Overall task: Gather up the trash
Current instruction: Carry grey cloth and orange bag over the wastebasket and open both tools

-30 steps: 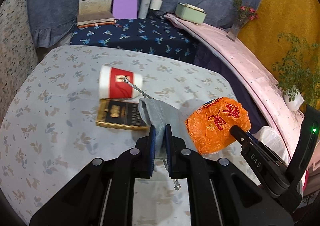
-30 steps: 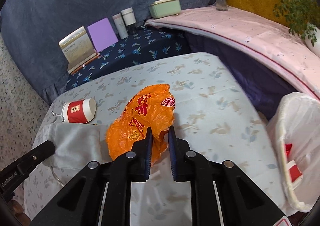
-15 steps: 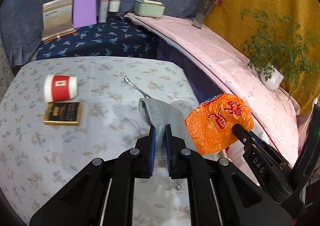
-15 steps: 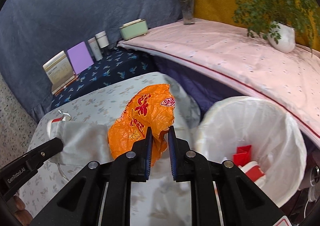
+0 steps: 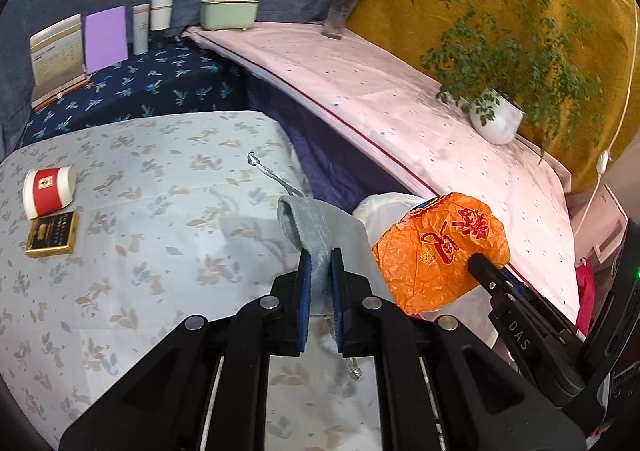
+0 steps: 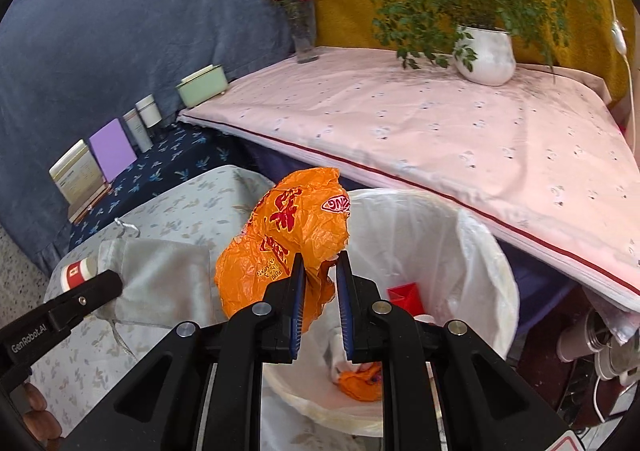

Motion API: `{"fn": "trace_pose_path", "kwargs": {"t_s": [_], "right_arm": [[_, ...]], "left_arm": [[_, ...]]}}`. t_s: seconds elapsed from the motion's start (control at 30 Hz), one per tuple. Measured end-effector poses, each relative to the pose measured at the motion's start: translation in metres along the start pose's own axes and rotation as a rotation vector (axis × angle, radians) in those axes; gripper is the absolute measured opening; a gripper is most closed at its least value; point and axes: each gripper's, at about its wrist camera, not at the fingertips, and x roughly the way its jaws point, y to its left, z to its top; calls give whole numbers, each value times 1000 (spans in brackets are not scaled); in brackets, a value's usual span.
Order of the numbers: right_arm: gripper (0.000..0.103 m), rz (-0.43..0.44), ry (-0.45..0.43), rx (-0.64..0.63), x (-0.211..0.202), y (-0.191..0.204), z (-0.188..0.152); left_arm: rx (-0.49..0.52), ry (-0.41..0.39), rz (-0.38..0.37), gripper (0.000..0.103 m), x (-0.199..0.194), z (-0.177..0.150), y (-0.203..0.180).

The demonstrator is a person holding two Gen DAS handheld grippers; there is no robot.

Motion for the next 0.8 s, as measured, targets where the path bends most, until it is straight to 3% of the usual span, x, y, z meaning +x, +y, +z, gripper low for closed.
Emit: {"fn": "trace_pose_path", "kwargs": {"t_s": [0.37,0.8], "right_arm": [[15,-45,-2,49,-4,-42,-2],[16,-65,-2,67,-4,-57,-5]], "left_arm": [[54,28,-52,9,19,0,-37],[78,46,-68,11,35,-3,-52]]}}
